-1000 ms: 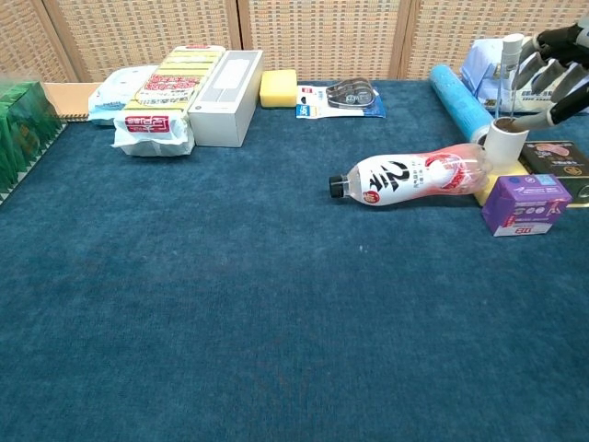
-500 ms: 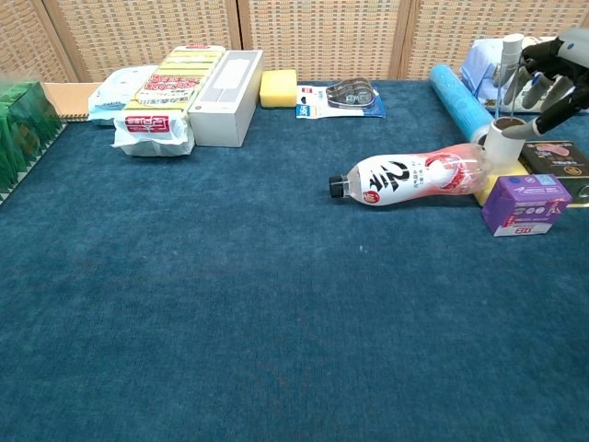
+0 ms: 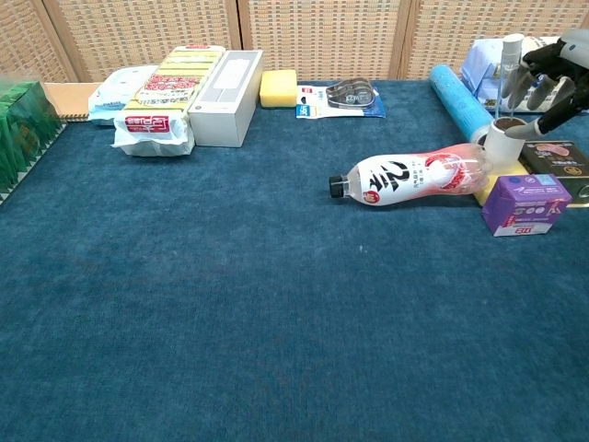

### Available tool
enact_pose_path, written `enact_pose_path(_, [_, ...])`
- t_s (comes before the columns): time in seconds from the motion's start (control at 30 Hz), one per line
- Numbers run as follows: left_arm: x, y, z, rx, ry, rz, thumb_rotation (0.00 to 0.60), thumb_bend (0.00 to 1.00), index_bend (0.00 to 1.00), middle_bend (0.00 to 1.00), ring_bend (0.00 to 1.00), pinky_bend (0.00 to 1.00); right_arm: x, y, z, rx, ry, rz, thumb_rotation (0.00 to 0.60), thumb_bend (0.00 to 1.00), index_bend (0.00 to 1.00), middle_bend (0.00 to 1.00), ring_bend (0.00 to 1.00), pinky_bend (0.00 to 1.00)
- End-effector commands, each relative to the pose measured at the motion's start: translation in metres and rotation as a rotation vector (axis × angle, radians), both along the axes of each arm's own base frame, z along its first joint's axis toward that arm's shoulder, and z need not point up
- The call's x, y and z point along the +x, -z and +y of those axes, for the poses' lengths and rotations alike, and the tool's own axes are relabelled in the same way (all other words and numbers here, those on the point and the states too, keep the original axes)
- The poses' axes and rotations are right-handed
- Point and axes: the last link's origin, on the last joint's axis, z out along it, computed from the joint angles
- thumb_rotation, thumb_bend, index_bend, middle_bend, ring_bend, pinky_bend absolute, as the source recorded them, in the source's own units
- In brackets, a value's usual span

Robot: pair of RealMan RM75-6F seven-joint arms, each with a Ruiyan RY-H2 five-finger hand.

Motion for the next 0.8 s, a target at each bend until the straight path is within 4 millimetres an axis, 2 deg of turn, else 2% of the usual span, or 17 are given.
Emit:
enact_pose_path(0.03, [0.000,0.000,0.000,0.000,-0.001,0.000,0.600,0.11,0.00,0.16,0.08,0.30,0.000,0.000,0.000,-0.001,0.001,0.001,0.600,0.25,0.42,0.43,0.43,0.47])
enact_pose_path(0.57, [0.000,-0.001,-0.001,0.003,0.001,-0.005,0.600,0.11,0.00,0.16,0.08,0.30,0.006,0.001,-0.002,-0.008,0.002,0.003,0.600,0.26,0.50,0.52,0.54,0.52])
enact_pose_path(0.8, [-0.001,-0.002,-0.001,0.005,0.000,-0.008,0.600,0.11,0.00,0.16,0.08,0.30,0.010,-0.002,-0.004,-0.026,0.003,-0.004,0.600,0.27,0.51,0.56,0.60,0.65])
